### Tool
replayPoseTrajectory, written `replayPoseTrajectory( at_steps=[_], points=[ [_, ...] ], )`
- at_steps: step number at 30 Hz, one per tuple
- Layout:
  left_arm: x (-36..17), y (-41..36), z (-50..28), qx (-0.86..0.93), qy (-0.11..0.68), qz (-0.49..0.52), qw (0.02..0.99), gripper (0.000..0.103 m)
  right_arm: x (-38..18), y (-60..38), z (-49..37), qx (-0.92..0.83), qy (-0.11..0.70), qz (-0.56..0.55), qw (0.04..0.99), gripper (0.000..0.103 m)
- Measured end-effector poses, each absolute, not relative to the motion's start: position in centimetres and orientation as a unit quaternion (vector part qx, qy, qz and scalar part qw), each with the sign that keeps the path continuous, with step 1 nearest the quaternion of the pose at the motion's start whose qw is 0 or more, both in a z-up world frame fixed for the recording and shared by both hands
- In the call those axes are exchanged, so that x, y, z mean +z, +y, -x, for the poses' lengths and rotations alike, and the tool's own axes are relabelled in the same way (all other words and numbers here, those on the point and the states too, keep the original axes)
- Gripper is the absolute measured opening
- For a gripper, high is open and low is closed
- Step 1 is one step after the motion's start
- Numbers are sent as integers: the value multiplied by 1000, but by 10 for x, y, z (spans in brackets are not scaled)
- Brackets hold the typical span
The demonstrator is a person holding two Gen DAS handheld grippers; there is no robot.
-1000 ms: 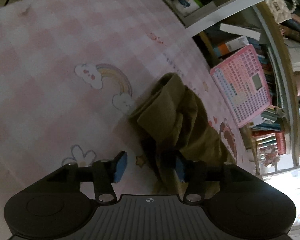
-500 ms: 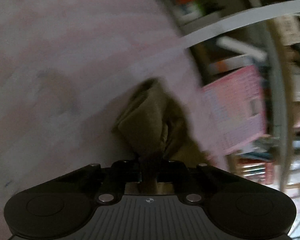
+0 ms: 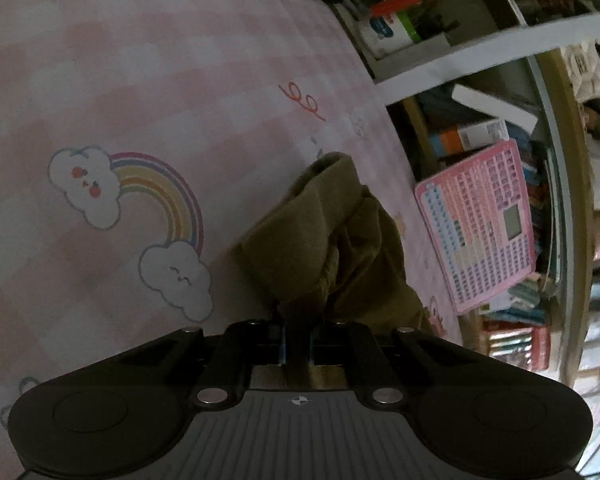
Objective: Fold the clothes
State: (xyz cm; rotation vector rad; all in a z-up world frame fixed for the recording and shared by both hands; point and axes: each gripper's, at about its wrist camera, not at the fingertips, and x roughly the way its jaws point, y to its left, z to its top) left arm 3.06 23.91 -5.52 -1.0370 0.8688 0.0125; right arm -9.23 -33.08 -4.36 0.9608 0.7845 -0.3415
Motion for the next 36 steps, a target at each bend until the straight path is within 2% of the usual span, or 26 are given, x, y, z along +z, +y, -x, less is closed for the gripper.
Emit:
replayPoseTrajectory(
  at_steps=[2,3,4,5,6,10,22,36],
  points=[
    [-48,240,-27,1,402,463,790,23,-39,-328,93,-164,367,-438,804,21],
    [-44,239,-24,-4,398,453,798,28,-37,-325,95,-165,365,-434,807,31],
    [-40,238,-21,-8,395,441,806,39,-34,-321,98,-166,365,-428,810,37],
    [-37,237,-18,-11,392,430,813,49,-32,-317,100,-168,365,-421,813,39],
    [-34,236,-15,-12,390,419,820,52,-30,-312,101,-170,366,-410,818,41],
    [-28,236,-4,-24,388,405,828,53,-22,-290,106,-172,368,-366,837,55],
    [-33,236,28,-51,401,391,827,59,-6,-198,120,-128,387,-206,890,76],
    [-51,250,4,-31,388,444,807,59,-9,-146,123,-103,413,-102,899,79]
  ],
)
